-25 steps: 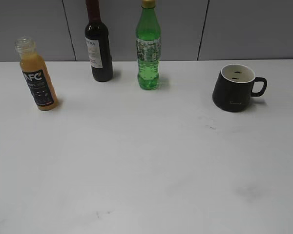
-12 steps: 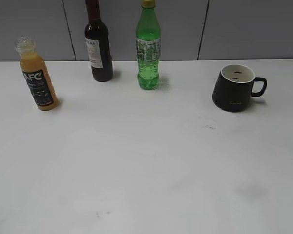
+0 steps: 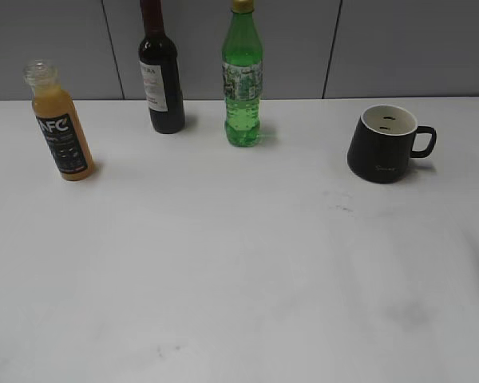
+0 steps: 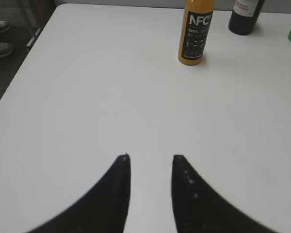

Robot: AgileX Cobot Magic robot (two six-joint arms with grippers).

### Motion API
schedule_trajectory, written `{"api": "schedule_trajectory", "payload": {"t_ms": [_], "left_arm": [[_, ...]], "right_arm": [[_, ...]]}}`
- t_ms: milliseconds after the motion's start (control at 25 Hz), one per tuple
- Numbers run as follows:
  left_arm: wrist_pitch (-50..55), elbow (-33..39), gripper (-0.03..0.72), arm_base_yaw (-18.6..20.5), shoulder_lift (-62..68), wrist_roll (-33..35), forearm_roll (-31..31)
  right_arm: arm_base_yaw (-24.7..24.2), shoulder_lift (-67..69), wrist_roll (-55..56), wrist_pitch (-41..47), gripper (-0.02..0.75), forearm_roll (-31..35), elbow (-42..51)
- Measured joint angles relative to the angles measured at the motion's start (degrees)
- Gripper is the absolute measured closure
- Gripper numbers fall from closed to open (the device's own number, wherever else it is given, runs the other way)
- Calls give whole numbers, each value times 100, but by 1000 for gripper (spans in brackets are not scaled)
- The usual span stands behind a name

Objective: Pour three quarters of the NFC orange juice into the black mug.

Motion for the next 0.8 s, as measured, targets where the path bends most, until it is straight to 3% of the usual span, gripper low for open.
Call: {"api": "schedule_trajectory", "payload": {"t_ms": [200,320,800], "left_arm": [[0,0,454,0,0,0,0],[0,0,454,0,0,0,0],[0,0,454,0,0,0,0]], "right_arm": [[0,1618,0,-2002,87,327,-5],[0,2401,0,-2667,87,409,-11],[-6,4235,-13,-2813,92,941,-253]]}}
